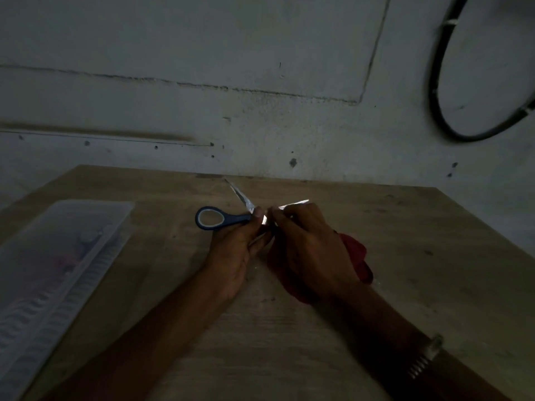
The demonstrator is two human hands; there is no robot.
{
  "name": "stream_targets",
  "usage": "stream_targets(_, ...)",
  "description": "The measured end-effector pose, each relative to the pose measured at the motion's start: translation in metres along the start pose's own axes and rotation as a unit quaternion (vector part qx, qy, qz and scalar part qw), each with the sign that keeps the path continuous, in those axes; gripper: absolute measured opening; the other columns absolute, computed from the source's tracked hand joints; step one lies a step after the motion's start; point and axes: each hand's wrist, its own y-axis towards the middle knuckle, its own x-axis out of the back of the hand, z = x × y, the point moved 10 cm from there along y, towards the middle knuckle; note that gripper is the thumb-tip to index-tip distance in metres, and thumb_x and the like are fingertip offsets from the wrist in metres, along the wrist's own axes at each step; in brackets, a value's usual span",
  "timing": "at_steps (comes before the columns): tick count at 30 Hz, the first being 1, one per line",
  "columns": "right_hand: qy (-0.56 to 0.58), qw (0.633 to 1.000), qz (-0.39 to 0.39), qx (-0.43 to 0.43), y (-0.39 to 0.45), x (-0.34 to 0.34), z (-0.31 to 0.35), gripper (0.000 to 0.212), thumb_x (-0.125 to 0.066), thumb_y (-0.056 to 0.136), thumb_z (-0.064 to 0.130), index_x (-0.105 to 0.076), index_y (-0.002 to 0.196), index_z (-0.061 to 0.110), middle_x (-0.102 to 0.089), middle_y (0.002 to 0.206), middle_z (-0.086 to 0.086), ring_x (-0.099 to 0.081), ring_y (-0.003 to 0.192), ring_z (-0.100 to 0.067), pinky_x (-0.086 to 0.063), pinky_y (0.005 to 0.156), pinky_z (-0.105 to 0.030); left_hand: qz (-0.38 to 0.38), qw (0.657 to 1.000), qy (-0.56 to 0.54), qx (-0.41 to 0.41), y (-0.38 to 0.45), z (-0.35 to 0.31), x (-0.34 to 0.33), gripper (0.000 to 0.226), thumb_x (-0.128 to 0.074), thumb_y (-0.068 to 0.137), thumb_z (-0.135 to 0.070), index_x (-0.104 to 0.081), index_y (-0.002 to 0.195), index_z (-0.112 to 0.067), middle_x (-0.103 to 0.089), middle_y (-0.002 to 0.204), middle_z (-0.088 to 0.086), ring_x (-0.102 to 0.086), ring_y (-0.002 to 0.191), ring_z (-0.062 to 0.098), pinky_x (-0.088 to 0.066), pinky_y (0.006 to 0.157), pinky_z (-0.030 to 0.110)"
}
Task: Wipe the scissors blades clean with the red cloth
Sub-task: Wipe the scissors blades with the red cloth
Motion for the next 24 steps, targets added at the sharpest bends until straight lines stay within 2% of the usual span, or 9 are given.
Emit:
stream_targets(3,-0.013,0.999,0.044,0.002,0.000,-0.010,0.008,0.061,-0.058,0.092,0.035,-0.055,0.147,0.011,-0.059,0.133,-0.009,-0.051,0.119,-0.025,-0.053,0.087,-0.036,-0.005,1.000,-0.010,0.005,0.002,0.002,0.002,0.026,-0.066,0.094,-0.016,-0.071,0.116,-0.004,-0.077,0.116,0.010,-0.075,0.106,0.019,-0.060,0.088,0.033)
stream_targets(6,-0.083,0.993,0.081,-0.010,-0.003,-0.018,0.006,0.075,-0.046,0.091,0.051,-0.044,0.156,0.015,-0.057,0.134,-0.011,-0.052,0.120,-0.029,-0.054,0.088,-0.042,-0.009,0.999,-0.034,0.021,0.003,0.002,0.002,0.030,-0.064,0.095,-0.013,-0.068,0.122,-0.001,-0.076,0.118,0.013,-0.074,0.108,0.022,-0.061,0.090,0.034)
stream_targets(8,-0.121,0.988,0.095,-0.020,-0.005,-0.021,0.005,0.077,-0.044,0.091,0.051,-0.037,0.160,0.018,-0.056,0.131,-0.013,-0.053,0.119,-0.031,-0.055,0.085,-0.044,-0.014,0.999,-0.045,0.026,0.003,0.001,0.004,0.028,-0.064,0.096,-0.011,-0.067,0.121,0.000,-0.076,0.117,0.014,-0.075,0.107,0.023,-0.060,0.090,0.035)
stream_targets(10,-0.143,0.986,0.086,-0.027,-0.005,-0.019,0.004,0.075,-0.045,0.090,0.046,-0.038,0.160,0.019,-0.058,0.128,-0.015,-0.055,0.117,-0.034,-0.057,0.079,-0.045,-0.012,0.998,-0.048,0.027,0.004,0.001,0.005,0.028,-0.064,0.096,-0.011,-0.067,0.121,0.001,-0.076,0.117,0.015,-0.075,0.105,0.023,-0.063,0.086,0.034)
stream_targets(12,-0.158,0.984,0.071,-0.040,-0.004,-0.017,-0.003,0.074,-0.060,0.089,0.043,-0.045,0.156,0.018,-0.060,0.126,-0.016,-0.058,0.114,-0.035,-0.058,0.073,-0.046,-0.015,0.999,-0.042,0.024,0.006,0.002,0.006,0.027,-0.065,0.095,-0.011,-0.068,0.119,0.000,-0.076,0.116,0.015,-0.076,0.102,0.022,-0.064,0.080,0.031)
stream_targets(15,-0.161,0.982,0.062,-0.070,-0.005,-0.017,-0.022,0.087,-0.082,0.081,0.049,-0.048,0.153,0.016,-0.057,0.128,-0.016,-0.054,0.115,-0.034,-0.058,0.070,-0.045,-0.031,0.999,-0.031,0.020,0.006,0.001,0.008,0.025,-0.069,0.092,-0.011,-0.068,0.115,-0.001,-0.078,0.110,0.013,-0.078,0.094,0.019,-0.063,0.074,0.028)
stream_targets(18,-0.131,0.987,0.053,-0.080,-0.003,-0.013,-0.025,0.087,-0.082,0.080,0.046,-0.048,0.153,0.012,-0.056,0.128,-0.016,-0.049,0.115,-0.033,-0.058,0.075,-0.045,-0.032,0.999,-0.010,0.010,0.005,0.000,0.008,0.016,-0.069,0.093,-0.012,-0.071,0.107,-0.005,-0.080,0.101,0.008,-0.078,0.093,0.018,-0.063,0.077,0.029)
stream_targets(20,-0.110,0.990,0.055,-0.068,0.000,-0.014,-0.011,0.084,-0.079,0.081,0.044,-0.050,0.152,0.010,-0.057,0.130,-0.016,-0.053,0.117,-0.033,-0.058,0.082,-0.046,-0.025,1.000,0.009,0.000,0.004,0.000,0.005,0.020,-0.069,0.093,-0.015,-0.072,0.110,-0.004,-0.079,0.107,0.010,-0.076,0.100,0.022,-0.062,0.083,0.032)
stream_targets(24,-0.084,0.992,0.089,-0.023,0.004,-0.019,0.012,0.077,-0.055,0.088,0.049,-0.047,0.154,0.009,-0.058,0.135,-0.011,-0.055,0.118,-0.028,-0.056,0.092,-0.044,-0.013,0.999,0.024,-0.020,0.000,-0.003,0.001,0.025,-0.067,0.095,-0.016,-0.072,0.116,-0.003,-0.078,0.113,0.009,-0.075,0.107,0.021,-0.062,0.084,0.033)
